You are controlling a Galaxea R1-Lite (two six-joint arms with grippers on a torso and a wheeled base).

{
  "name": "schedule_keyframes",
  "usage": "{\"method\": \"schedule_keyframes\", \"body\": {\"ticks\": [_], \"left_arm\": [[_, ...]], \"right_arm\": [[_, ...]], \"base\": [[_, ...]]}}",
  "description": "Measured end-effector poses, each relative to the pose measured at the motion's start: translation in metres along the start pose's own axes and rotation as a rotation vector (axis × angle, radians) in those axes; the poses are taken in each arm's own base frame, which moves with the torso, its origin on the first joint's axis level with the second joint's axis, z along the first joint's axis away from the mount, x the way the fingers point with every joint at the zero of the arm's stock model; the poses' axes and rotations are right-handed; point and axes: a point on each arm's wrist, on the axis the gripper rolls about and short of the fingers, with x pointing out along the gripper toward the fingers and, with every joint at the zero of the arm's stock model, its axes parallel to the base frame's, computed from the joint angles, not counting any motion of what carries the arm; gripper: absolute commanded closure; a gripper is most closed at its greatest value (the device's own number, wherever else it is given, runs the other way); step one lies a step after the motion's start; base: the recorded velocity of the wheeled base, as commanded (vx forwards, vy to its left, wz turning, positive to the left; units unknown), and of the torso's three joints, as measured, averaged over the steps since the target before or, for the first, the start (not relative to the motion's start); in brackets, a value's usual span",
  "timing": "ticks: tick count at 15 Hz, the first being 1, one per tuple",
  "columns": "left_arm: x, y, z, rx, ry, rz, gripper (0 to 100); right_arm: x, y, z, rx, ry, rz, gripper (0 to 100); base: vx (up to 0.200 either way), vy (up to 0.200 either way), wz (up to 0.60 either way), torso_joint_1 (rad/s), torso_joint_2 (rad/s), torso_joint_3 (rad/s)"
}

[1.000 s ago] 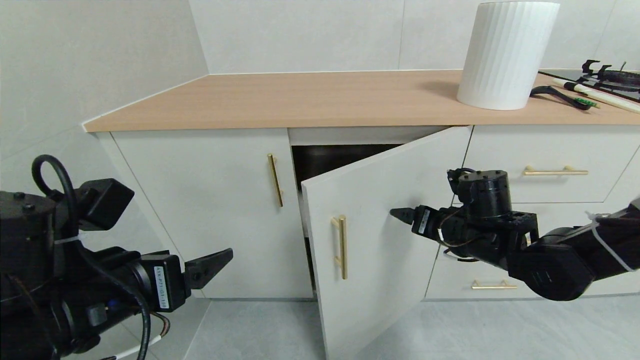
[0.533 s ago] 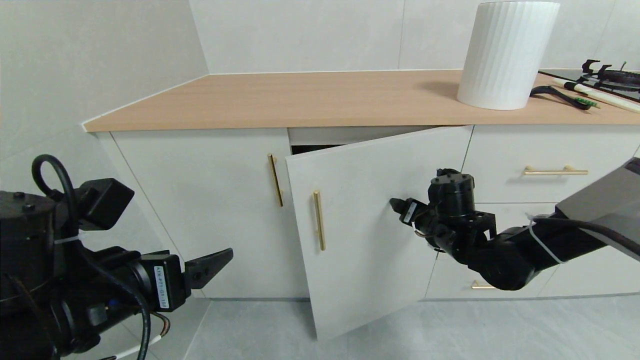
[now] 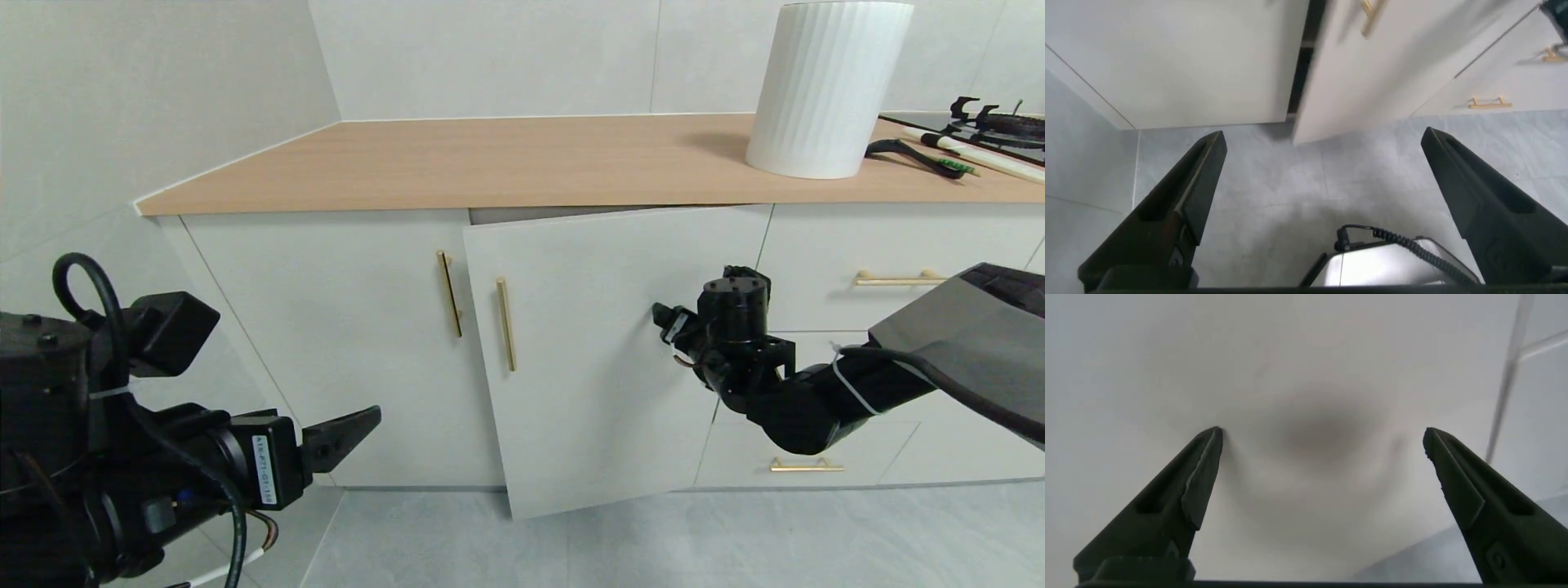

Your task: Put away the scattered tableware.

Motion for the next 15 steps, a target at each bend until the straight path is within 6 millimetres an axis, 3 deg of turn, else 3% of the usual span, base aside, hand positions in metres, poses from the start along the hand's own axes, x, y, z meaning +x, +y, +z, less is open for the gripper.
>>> {"method": "schedule_keyframes", "body": {"ticks": [15], "left_arm": [[0.002, 0.0, -0.001, 0.001, 0.007, 0.002, 0]], "right_arm": [[0.026, -0.009, 0.016, 0.06, -0.129, -0.085, 0]], "base": [[0.0, 0.0, 0.0, 0.0, 0.0, 0.0]]}}
